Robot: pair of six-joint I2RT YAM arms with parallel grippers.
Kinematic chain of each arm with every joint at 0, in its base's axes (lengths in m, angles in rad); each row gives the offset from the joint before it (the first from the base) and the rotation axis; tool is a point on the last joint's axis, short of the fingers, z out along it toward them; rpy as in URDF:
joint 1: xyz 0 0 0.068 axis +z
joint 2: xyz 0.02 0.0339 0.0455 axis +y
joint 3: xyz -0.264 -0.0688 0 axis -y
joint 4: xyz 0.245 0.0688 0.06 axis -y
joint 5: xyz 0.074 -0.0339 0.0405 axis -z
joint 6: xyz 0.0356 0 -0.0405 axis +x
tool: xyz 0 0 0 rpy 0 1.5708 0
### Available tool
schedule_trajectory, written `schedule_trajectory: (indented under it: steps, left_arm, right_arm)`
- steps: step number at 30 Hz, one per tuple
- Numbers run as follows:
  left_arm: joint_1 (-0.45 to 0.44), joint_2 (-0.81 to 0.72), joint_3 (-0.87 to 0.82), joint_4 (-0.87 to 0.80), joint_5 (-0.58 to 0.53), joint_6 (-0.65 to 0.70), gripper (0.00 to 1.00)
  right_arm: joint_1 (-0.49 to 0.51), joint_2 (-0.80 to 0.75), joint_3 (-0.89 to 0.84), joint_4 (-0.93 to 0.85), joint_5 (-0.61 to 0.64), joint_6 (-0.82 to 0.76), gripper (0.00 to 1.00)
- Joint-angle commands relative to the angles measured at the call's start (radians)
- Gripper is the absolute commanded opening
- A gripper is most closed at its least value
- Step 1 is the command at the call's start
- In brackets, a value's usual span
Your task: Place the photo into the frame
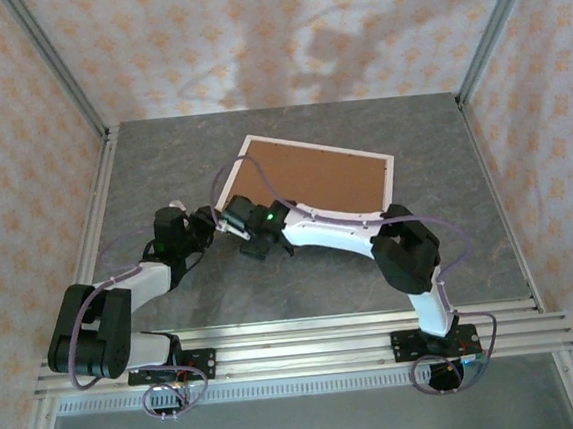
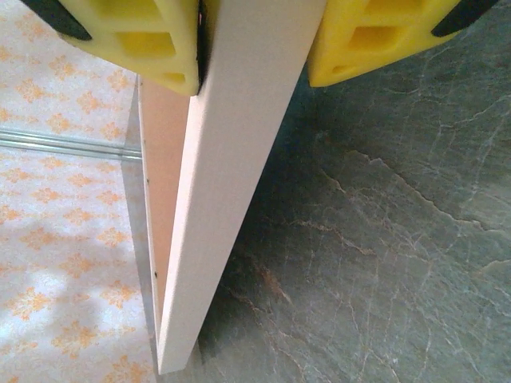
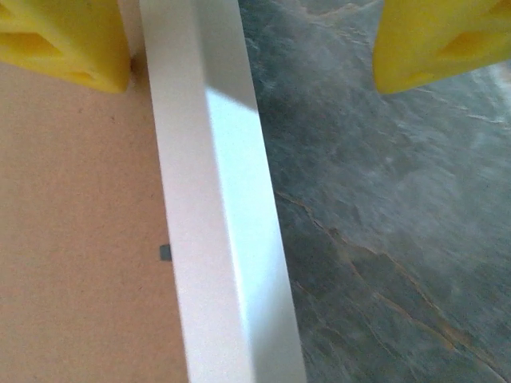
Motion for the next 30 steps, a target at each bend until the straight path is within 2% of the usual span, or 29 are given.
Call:
schedule_trajectory:
  steps: [1, 4, 8, 14, 16, 20, 22, 24, 25, 26, 27, 30]
  left_arm:
    - [-0.01, -0.044, 0.06, 0.038, 0.011, 0.0, 0.28]
    - [-0.013, -0.053, 0.057, 0.039, 0.011, -0.003, 0.28]
    - [-0.012, -0.064, 0.055, 0.031, 0.011, -0.005, 0.28]
    - [-0.013, -0.069, 0.056, 0.025, 0.014, -0.006, 0.28]
    - [-0.012, -0.071, 0.054, 0.019, 0.013, -0.004, 0.28]
    - [-0.012, -0.069, 0.054, 0.017, 0.017, -0.003, 0.31]
    - [-0.012, -0.069, 0.057, 0.014, 0.017, -0.002, 0.38]
    - [-0.011, -0.07, 0.071, -0.006, 0.025, 0.01, 0.54]
    - [-0.008, -0.074, 0.086, -0.032, 0.031, 0.022, 0.65]
    - [-0.004, -0.078, 0.102, -0.068, 0.034, 0.039, 0.8]
    - [0.0, -0.087, 0.121, -0.11, 0.034, 0.063, 0.99]
    - [0.034, -0.136, 0.169, -0.215, 0.025, 0.117, 1.0]
  right_arm:
    - [0.019, 0.005, -0.059, 0.041, 0.244, -0.066, 0.78]
    - [0.019, -0.01, -0.12, 0.098, 0.339, -0.097, 0.78]
    - [0.019, -0.045, -0.201, 0.195, 0.4, -0.131, 0.77]
    - [0.018, -0.046, -0.279, 0.321, 0.5, -0.204, 0.7]
    - [0.019, -0.048, -0.268, 0.31, 0.487, -0.199, 0.61]
    - [0.019, -0.073, -0.238, 0.289, 0.447, -0.186, 0.27]
    - [0.019, -0.09, -0.229, 0.279, 0.425, -0.185, 0.19]
    - [0.018, -0.11, -0.216, 0.261, 0.407, -0.181, 0.13]
    - [0.014, -0.122, -0.206, 0.246, 0.403, -0.176, 0.11]
    - [0.008, -0.131, -0.191, 0.225, 0.393, -0.165, 0.1]
    - [-0.003, -0.144, -0.17, 0.191, 0.373, -0.147, 0.09]
    - [-0.04, -0.188, -0.111, 0.112, 0.322, -0.105, 0.07]
